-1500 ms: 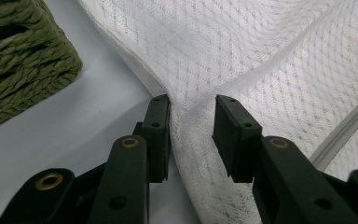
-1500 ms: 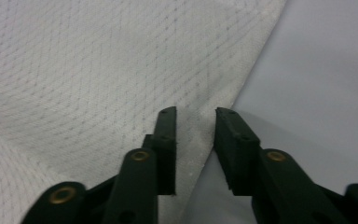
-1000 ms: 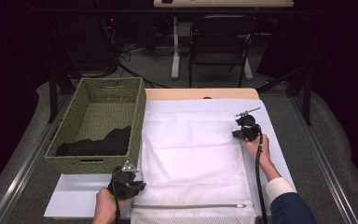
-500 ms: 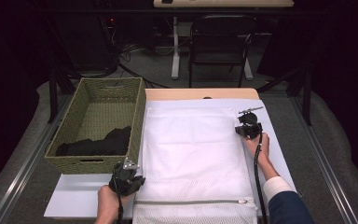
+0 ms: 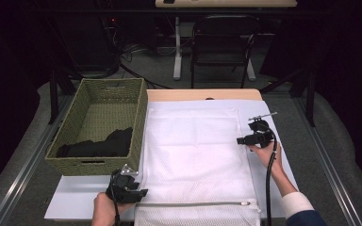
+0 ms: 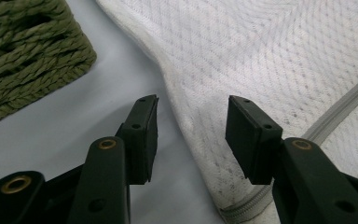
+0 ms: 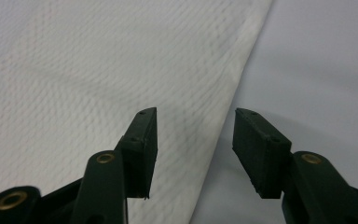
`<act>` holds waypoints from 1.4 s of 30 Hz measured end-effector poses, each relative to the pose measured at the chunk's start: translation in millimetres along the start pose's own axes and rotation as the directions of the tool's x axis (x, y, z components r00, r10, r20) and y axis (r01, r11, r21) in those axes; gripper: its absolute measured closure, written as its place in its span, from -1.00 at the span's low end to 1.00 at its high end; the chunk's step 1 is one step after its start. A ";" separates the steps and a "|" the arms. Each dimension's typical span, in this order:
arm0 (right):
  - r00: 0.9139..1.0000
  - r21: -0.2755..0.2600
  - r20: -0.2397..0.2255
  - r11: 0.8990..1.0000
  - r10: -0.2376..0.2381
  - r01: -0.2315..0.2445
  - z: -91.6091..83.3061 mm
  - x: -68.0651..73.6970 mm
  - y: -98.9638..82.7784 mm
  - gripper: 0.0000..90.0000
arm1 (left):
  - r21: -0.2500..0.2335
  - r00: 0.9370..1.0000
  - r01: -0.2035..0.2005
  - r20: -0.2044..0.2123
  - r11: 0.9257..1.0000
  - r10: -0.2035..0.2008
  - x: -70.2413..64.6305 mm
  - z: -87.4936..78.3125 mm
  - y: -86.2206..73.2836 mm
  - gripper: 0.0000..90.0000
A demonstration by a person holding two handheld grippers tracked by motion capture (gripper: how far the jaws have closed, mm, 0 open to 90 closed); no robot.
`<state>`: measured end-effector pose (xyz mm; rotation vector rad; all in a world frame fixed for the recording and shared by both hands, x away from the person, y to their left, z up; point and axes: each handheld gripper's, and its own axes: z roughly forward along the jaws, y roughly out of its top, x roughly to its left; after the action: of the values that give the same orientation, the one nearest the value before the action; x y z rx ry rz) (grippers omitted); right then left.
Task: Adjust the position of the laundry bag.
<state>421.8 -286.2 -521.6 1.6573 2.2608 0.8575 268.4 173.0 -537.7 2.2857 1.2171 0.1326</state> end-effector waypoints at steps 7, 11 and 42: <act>0.999 0.043 -0.008 0.998 -0.045 0.045 -17.8 18.5 -23.2 0.06 | 0.008 1.000 -0.009 0.012 1.000 0.009 1.5 3.3 1.7 0.24; 0.998 0.080 0.000 0.995 -0.058 0.058 -19.2 25.7 -34.2 0.09 | 0.005 1.000 -0.005 0.011 1.000 0.005 0.6 4.6 2.4 0.27; 0.998 0.066 0.034 0.996 -0.053 0.051 -6.5 20.8 -44.7 0.95 | -0.028 1.000 -0.005 0.001 1.000 0.005 -0.4 10.6 5.2 0.96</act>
<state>375.6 -278.0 -538.1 1.6192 2.3204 0.7435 275.5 166.0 -544.0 2.2642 1.2019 0.1501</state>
